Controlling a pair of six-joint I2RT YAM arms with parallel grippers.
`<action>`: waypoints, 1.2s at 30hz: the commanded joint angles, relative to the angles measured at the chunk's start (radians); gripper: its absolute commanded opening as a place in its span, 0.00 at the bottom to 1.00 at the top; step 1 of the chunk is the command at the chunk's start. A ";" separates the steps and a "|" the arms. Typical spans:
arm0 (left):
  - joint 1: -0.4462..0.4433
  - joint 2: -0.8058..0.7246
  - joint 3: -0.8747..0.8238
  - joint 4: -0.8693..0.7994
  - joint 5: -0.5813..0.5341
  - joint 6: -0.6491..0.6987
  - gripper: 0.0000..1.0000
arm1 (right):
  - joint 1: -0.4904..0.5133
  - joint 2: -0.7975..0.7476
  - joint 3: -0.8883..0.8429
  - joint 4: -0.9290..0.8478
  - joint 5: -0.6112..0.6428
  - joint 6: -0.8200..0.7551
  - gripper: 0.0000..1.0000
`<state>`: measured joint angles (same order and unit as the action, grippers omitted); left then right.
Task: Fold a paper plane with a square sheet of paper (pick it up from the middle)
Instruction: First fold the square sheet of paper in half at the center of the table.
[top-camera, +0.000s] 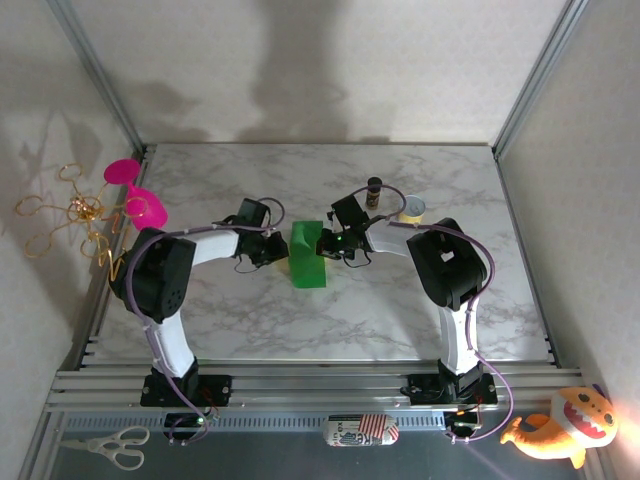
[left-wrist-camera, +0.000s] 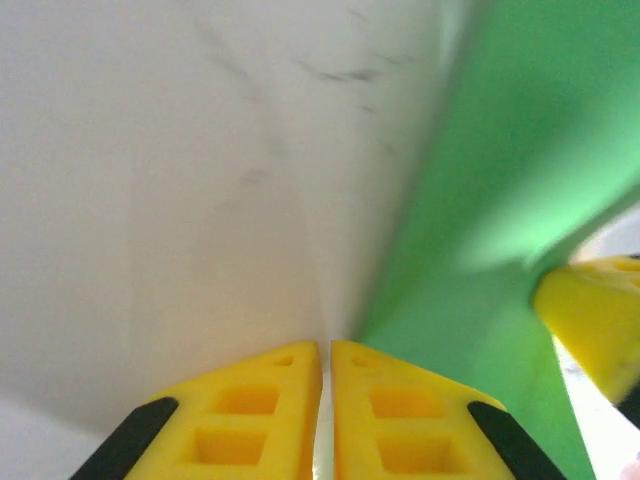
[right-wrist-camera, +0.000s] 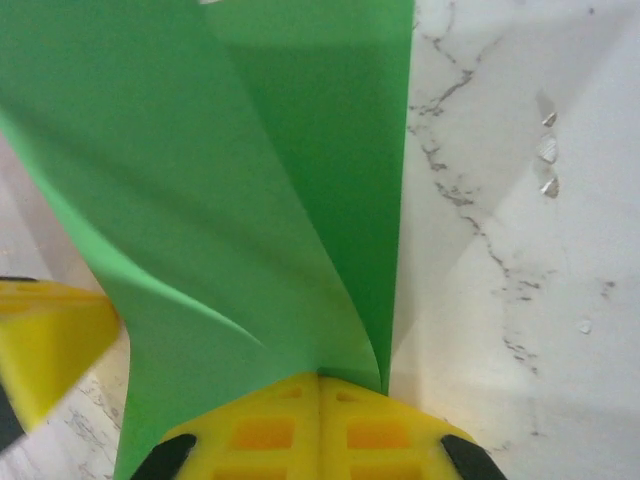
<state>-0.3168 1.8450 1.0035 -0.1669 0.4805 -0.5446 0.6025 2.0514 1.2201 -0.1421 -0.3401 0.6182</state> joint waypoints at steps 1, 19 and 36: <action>0.030 -0.050 -0.011 -0.073 -0.055 0.019 0.13 | -0.012 0.141 -0.095 -0.274 0.248 -0.032 0.06; -0.073 0.032 -0.105 0.090 0.058 -0.090 0.13 | -0.012 0.154 -0.102 -0.260 0.234 -0.029 0.06; -0.097 -0.136 -0.112 0.131 0.136 -0.156 0.14 | -0.012 0.168 -0.109 -0.252 0.229 -0.031 0.05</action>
<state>-0.3603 1.6840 0.8326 -0.0906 0.5850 -0.6369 0.6029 2.0537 1.2167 -0.1364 -0.3374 0.6128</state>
